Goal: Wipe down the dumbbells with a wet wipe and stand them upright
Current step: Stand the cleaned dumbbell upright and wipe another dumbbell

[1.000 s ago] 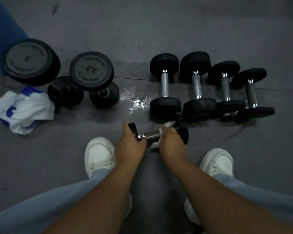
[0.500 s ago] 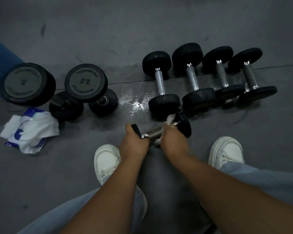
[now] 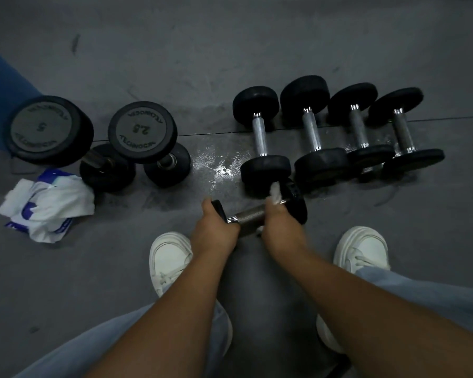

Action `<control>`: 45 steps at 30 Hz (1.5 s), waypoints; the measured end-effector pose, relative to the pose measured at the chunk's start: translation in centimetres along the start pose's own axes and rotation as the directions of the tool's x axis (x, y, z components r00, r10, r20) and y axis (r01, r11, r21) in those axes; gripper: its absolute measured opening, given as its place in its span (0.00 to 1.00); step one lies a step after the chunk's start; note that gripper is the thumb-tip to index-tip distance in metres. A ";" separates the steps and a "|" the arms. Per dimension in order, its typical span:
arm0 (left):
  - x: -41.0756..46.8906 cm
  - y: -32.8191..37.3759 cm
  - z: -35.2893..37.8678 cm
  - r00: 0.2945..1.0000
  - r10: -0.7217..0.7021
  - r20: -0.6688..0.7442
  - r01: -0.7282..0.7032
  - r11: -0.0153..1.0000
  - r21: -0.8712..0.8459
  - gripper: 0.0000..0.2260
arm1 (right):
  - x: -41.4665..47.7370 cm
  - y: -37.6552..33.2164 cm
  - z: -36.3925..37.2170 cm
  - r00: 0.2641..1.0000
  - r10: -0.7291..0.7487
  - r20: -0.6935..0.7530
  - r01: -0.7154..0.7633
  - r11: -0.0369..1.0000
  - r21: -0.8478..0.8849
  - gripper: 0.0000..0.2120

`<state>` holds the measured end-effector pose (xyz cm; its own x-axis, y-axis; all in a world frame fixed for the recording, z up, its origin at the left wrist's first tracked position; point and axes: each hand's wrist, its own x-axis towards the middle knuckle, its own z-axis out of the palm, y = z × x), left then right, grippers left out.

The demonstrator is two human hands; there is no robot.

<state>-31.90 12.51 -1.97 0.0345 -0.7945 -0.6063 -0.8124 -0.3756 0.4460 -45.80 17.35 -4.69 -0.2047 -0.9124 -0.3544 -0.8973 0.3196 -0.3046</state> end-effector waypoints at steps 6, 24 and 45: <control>0.2 0.1 0.0 1.000 -0.003 0.000 0.003 1.000 0.007 0.34 | 0.0 0.0 -0.8 0.993 0.108 0.048 -0.109 0.994 0.019 0.17; 0.4 -0.1 0.2 0.999 -0.003 -0.033 0.003 1.000 0.014 0.32 | 1.2 -0.2 -2.2 0.977 -0.209 -0.038 0.201 0.967 -0.155 0.24; -3.4 -2.4 1.5 0.996 0.055 -0.072 -0.049 0.996 0.079 0.43 | 0.2 1.0 -1.7 0.988 -0.127 0.084 0.129 0.991 -0.028 0.19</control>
<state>-30.98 16.88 -1.95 0.0317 -0.8460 -0.5322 -0.8567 -0.2973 0.4216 -47.40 17.04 -3.57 -0.0557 -0.9208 -0.3859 -0.9267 0.1916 -0.3233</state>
